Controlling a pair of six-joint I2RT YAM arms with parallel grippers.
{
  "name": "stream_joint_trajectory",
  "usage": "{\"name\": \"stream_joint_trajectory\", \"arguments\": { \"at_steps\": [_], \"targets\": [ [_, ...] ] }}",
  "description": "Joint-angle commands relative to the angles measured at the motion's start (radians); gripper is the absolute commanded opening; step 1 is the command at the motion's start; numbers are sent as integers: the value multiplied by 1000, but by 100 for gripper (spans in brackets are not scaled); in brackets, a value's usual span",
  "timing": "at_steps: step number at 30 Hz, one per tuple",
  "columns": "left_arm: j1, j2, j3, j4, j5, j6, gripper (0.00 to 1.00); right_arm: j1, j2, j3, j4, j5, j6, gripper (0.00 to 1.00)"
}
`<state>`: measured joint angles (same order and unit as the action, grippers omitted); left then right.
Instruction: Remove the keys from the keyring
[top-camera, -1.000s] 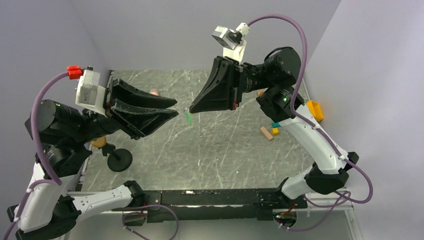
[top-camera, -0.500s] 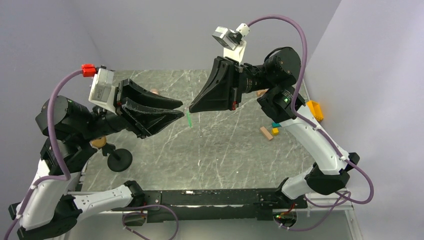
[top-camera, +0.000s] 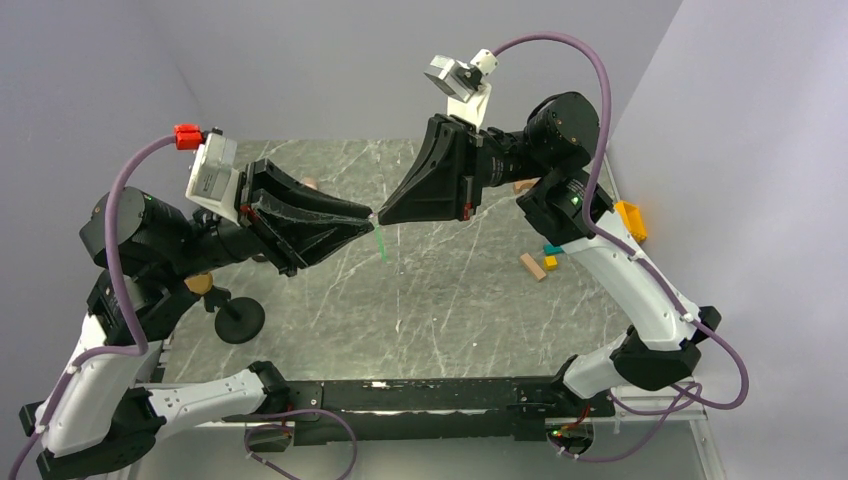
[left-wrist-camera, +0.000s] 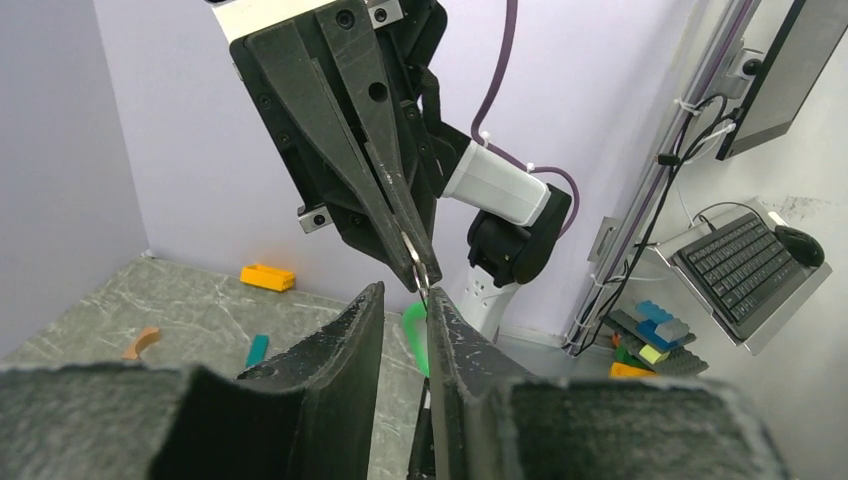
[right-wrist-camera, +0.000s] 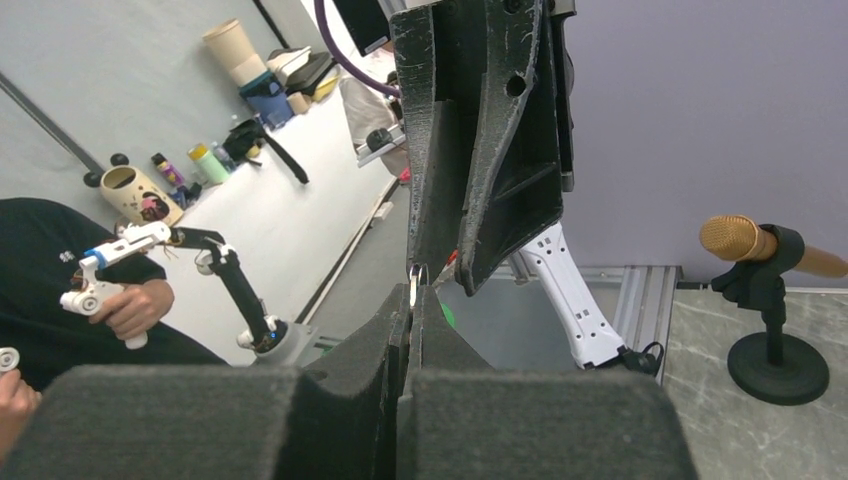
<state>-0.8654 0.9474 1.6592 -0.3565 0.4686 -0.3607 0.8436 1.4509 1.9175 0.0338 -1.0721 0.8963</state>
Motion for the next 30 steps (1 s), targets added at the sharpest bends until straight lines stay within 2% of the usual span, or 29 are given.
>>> {"name": "stream_joint_trajectory", "arguments": {
  "at_steps": [1, 6, 11, 12, 15, 16, 17, 24, 30],
  "targets": [
    [-3, 20, 24, 39, 12, -1, 25, 0, -23, 33, -29, 20, -26, 0],
    [-3, 20, 11, 53, 13, -10, 23, 0, -21, 39, -55, 23, -40, 0],
    [-4, 30, 20, 42, 14, -6, 30, 0, -22, 48, -92, 31, -65, 0],
    [-3, 30, 20, 41, 13, -6, 29, 0, -20, 50, -94, 31, -65, 0],
    [-4, 31, 21, 36, 10, -6, 12, 0, -22, 51, -108, 32, -77, 0],
    [-3, 32, 22, 32, 7, -6, 2, 1, -22, 52, -115, 32, -80, 0],
    [-3, 33, 24, 27, 2, -5, 0, 0, -24, 50, -116, 33, -83, 0],
    [-3, 48, 64, -55, 7, 13, 0, 0, -40, 39, -161, 44, -115, 0],
    [-3, 73, 118, -230, 10, 53, 0, 2, -46, 53, -309, 83, -209, 0]
  ]
}}
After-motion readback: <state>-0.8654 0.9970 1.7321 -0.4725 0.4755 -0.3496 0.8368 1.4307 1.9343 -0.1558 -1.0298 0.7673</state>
